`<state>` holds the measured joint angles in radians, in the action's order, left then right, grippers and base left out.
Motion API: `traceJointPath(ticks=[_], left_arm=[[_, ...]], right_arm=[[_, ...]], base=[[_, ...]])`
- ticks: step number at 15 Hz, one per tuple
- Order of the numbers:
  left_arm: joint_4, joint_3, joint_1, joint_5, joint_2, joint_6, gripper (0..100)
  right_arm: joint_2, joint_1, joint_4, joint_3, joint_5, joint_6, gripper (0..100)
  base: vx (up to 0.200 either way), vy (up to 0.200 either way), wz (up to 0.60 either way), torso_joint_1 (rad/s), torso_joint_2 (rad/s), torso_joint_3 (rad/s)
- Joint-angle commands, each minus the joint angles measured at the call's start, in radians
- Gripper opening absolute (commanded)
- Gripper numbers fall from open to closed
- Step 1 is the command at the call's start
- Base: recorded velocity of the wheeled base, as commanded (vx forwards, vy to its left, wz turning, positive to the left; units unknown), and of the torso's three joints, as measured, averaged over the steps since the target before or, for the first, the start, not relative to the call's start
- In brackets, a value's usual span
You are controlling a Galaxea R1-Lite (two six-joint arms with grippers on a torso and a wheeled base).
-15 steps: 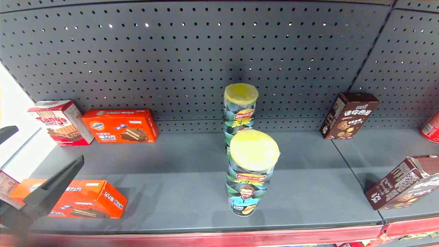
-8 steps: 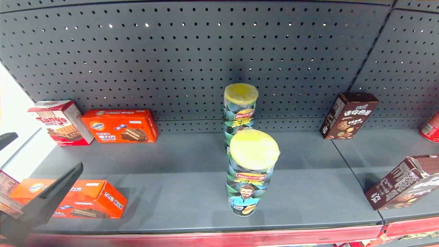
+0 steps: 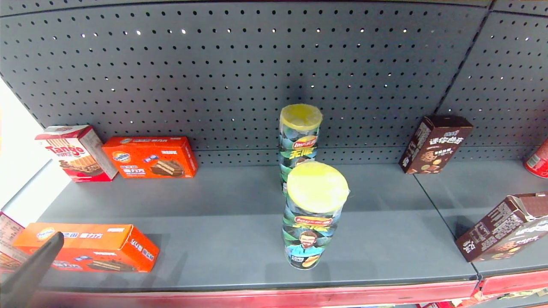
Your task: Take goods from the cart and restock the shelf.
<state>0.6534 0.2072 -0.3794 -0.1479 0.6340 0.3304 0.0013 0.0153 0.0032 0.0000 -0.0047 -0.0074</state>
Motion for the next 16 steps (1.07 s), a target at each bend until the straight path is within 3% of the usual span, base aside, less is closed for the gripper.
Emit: traceJointPath(ticks=[1, 3, 5, 6, 7, 8, 9, 10, 11, 12, 13, 14, 15, 16], left_arm=[[-0.017, -0.043, 0.010, -0.036, -0.111, -0.016, 100], [-0.095, -0.062, 0.016, -0.062, -0.217, -0.024, 100], [-0.288, -0.060, 0.022, -0.059, -0.372, -0.021, 100], [-0.301, -0.063, 0.027, -0.059, -0.384, -0.022, 100], [-0.325, -0.157, 0.191, -0.045, -0.488, -0.074, 100], [-0.314, -0.207, 0.251, -0.019, -0.502, -0.131, 100], [-0.351, -0.207, 0.303, 0.017, -0.527, -0.151, 100], [-0.457, -0.207, 0.410, 0.117, -0.568, -0.168, 100], [-0.537, -0.207, 0.419, 0.215, -0.574, -0.175, 100], [-0.600, -0.207, 0.395, 0.284, -0.577, -0.180, 100], [-0.627, -0.195, 0.370, 0.323, -0.629, -0.191, 100], [-0.612, -0.201, 0.375, 0.280, -0.634, -0.202, 100], [-0.584, -0.207, 0.375, 0.192, -0.634, -0.200, 100], [-0.583, -0.207, 0.376, 0.166, -0.634, -0.199, 100]], right_arm=[[0.000, 0.000, 0.000, 0.000, 0.000, 0.000, 100], [0.002, 0.000, 0.000, 0.000, 0.000, 0.000, 100], [0.000, 0.000, 0.000, 0.000, 0.000, 0.001, 100], [0.000, 0.000, 0.000, 0.000, 0.000, 0.000, 100], [0.000, 0.000, 0.000, 0.000, 0.000, 0.000, 100], [0.000, 0.000, 0.000, 0.000, 0.000, 0.000, 100], [0.000, 0.000, 0.000, 0.000, 0.000, 0.000, 100], [0.000, 0.000, 0.000, 0.000, 0.000, 0.000, 100], [0.002, 0.000, 0.000, 0.000, 0.000, 0.000, 100], [0.000, 0.000, 0.000, 0.000, 0.000, 0.000, 100], [0.000, 0.000, 0.000, 0.000, 0.000, 0.000, 100], [0.000, 0.000, 0.000, 0.000, 0.000, 0.001, 100], [0.000, 0.000, 0.000, 0.000, 0.000, 0.001, 100], [0.000, 0.000, 0.000, 0.000, 0.000, 0.000, 100]], base=[[0.000, 0.000, 0.00, 0.000, 0.00, 0.000], [0.000, 0.000, 0.00, 0.000, 0.00, 0.000], [0.000, 0.000, 0.00, 0.000, 0.00, 0.000], [0.000, 0.000, 0.00, 0.000, 0.00, 0.000], [0.000, 0.000, 0.00, 0.000, 0.00, 0.000], [0.000, 0.000, 0.00, 0.000, 0.00, 0.000], [0.000, 0.000, 0.00, 0.000, 0.00, 0.000], [0.000, 0.000, 0.00, 0.000, 0.00, 0.000], [0.000, 0.000, 0.00, 0.000, 0.00, 0.000], [0.000, 0.000, 0.00, 0.000, 0.00, 0.000], [0.000, 0.000, 0.00, 0.000, 0.00, 0.000], [0.000, 0.000, 0.00, 0.000, 0.00, 0.000], [0.000, 0.000, 0.00, 0.000, 0.00, 0.000], [0.000, 0.000, 0.00, 0.000, 0.00, 0.000]])
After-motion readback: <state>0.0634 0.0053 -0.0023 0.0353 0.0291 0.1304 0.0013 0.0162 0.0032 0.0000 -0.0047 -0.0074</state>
